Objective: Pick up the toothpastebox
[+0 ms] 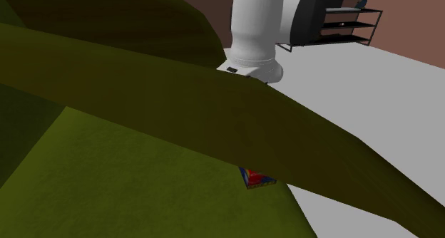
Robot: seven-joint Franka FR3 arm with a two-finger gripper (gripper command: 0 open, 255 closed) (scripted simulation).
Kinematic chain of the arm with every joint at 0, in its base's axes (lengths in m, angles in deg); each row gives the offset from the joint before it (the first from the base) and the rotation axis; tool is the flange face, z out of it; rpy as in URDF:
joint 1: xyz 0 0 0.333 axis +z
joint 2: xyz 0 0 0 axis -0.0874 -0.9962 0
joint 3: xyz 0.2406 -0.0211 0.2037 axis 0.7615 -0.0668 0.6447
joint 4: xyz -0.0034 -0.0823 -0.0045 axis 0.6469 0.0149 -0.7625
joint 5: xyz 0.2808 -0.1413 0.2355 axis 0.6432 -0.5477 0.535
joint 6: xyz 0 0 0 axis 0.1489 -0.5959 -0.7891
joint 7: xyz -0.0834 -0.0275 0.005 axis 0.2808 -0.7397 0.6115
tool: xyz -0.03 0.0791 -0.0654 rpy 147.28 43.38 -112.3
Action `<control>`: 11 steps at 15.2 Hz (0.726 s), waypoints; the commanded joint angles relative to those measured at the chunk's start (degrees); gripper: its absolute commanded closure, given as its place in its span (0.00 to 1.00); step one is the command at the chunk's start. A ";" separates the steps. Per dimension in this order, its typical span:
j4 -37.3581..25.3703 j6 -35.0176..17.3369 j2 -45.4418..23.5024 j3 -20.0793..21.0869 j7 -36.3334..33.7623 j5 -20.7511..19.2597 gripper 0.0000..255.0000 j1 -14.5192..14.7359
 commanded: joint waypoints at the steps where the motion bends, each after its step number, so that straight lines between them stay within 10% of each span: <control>1: -2.16 1.77 -0.36 0.01 -0.02 0.07 1.00 -0.02; 11: -13.37 10.56 -2.82 -0.15 0.36 0.60 1.00 -0.52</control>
